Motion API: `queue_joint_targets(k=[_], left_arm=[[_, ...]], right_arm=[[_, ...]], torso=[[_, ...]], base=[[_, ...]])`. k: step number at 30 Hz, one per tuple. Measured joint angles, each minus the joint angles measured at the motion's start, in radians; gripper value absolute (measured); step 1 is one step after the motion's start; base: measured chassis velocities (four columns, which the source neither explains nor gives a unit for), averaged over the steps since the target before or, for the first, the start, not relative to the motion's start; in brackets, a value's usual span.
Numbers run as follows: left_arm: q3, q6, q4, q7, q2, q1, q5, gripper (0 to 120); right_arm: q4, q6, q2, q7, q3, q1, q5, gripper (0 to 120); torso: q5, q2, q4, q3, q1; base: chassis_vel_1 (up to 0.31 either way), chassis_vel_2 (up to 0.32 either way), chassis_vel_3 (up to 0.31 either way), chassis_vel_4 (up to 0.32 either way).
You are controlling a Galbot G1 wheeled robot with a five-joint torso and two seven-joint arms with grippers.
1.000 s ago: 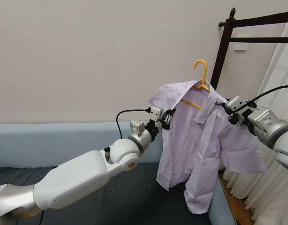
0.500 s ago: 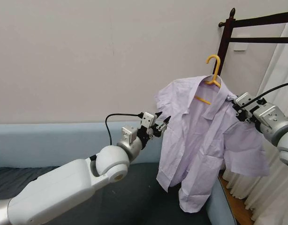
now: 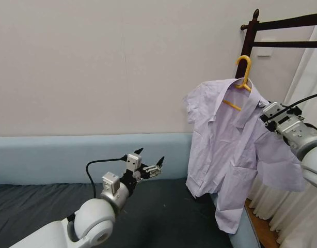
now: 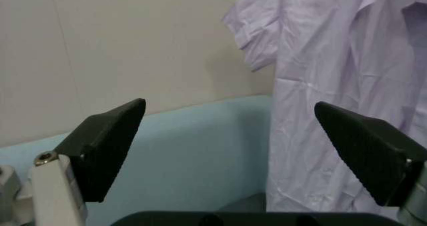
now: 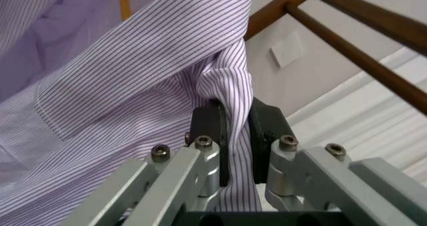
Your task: Pick up the clothes from the sofa and hang them on the clothes hanger.
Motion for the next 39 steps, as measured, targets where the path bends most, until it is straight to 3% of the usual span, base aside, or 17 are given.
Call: queue_joint_targets(k=[12, 14, 20, 22, 24, 30, 36, 39], left_arm=[[-0.105, 0.004, -0.029, -0.005, -0.025, 0.124, 0.013, 100], [-0.128, 0.004, -0.034, -0.005, -0.037, 0.169, 0.030, 100], [-0.139, 0.004, -0.034, -0.004, -0.053, 0.199, 0.051, 100], [-0.145, 0.003, -0.034, -0.003, -0.070, 0.221, 0.062, 100], [-0.146, 0.003, -0.034, -0.003, -0.071, 0.225, 0.066, 100], [-0.167, 0.000, -0.034, -0.001, -0.081, 0.255, 0.082, 100], [-0.196, 0.006, -0.041, -0.001, -0.090, 0.305, 0.111, 100], [-0.206, 0.011, -0.037, 0.000, -0.099, 0.325, 0.136, 100]], right_arm=[[-0.106, 0.000, 0.004, 0.096, 0.005, 0.010, 0.128, 8], [-0.189, 0.000, 0.016, 0.156, -0.020, 0.019, 0.151, 8], [-0.304, 0.000, 0.027, 0.167, -0.063, 0.043, 0.130, 8], [-0.423, 0.000, 0.075, 0.144, -0.112, 0.094, 0.025, 8], [-0.450, 0.000, 0.093, 0.137, -0.137, 0.118, -0.005, 8], [-0.640, 0.000, 0.245, 0.113, -0.425, 0.403, -0.198, 8], [-0.814, 0.000, 0.350, 0.100, -0.654, 0.678, -0.226, 8], [-0.855, 0.000, 0.369, 0.099, -0.713, 0.746, -0.196, 8]], torso=[[-0.0002, 0.000, -0.0001, 0.000, 0.000], [0.0003, 0.000, 0.0000, 0.000, 0.000], [0.0003, 0.000, -0.0003, 0.000, 0.000], [0.0001, 0.000, -0.0006, 0.000, 0.000], [0.0002, 0.000, -0.0006, 0.000, 0.000], [0.0002, 0.000, 0.0002, 0.000, 0.000], [-0.0006, 0.000, 0.0003, 0.000, 0.000], [-0.0003, 0.000, -0.0003, 0.000, 0.000]], base=[[0.000, 0.000, 0.000, 0.000], [0.000, 0.000, 0.000, 0.000], [0.000, 0.000, 0.000, 0.000], [0.000, 0.000, 0.000, 0.000], [0.000, 0.000, 0.000, 0.000], [0.000, 0.000, 0.000, 0.000], [0.000, 0.000, 0.000, 0.000], [0.000, 0.000, 0.000, 0.000]])
